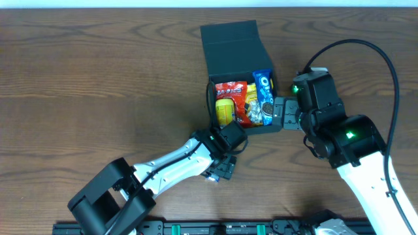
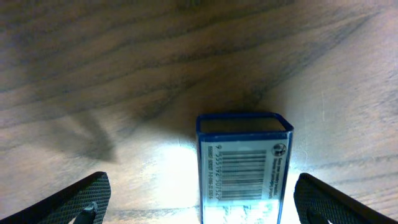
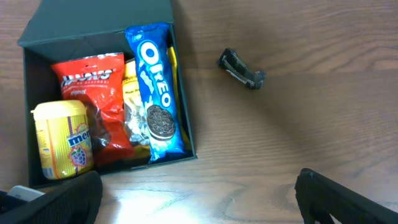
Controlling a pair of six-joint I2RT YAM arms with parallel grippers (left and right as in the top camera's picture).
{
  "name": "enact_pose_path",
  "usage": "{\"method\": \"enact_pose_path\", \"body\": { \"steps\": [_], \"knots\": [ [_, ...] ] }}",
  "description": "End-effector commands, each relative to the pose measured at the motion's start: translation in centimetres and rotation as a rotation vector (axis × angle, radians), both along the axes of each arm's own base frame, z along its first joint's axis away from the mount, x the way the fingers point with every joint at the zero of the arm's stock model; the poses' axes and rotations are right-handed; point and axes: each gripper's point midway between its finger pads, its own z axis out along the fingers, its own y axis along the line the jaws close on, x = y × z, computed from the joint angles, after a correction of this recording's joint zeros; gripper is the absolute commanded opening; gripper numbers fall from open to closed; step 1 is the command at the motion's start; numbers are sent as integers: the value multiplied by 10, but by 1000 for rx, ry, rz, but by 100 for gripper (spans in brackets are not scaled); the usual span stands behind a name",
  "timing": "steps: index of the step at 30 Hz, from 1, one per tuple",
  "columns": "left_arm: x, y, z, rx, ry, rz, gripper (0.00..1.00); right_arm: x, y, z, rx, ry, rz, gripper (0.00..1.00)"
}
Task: Pack container
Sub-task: 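Lift the small blue box and carry it up into the box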
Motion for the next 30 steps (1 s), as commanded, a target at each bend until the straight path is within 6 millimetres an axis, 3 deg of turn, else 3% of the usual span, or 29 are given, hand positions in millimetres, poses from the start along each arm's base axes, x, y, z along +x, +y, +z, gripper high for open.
{"method": "enact_pose_path", "body": {
  "steps": [1, 11, 15, 19, 30],
  "knots": [
    [7, -1, 1, 15, -35, -2, 95, 0, -4, 2, -20, -10, -11, 99],
    [6, -1, -7, 30, -24, -6, 95, 1, -7, 3, -35, -15, -22, 99],
    [6, -1, -7, 30, -24, -6, 100, 0, -7, 3, -36, -13, -22, 99],
    [6, 0, -8, 34, -21, -6, 73, 0, -7, 2, -36, -12, -22, 99],
    [6, 0, -9, 37, -20, -9, 53, 0, -7, 2, -36, -12, -22, 99]
  ]
}}
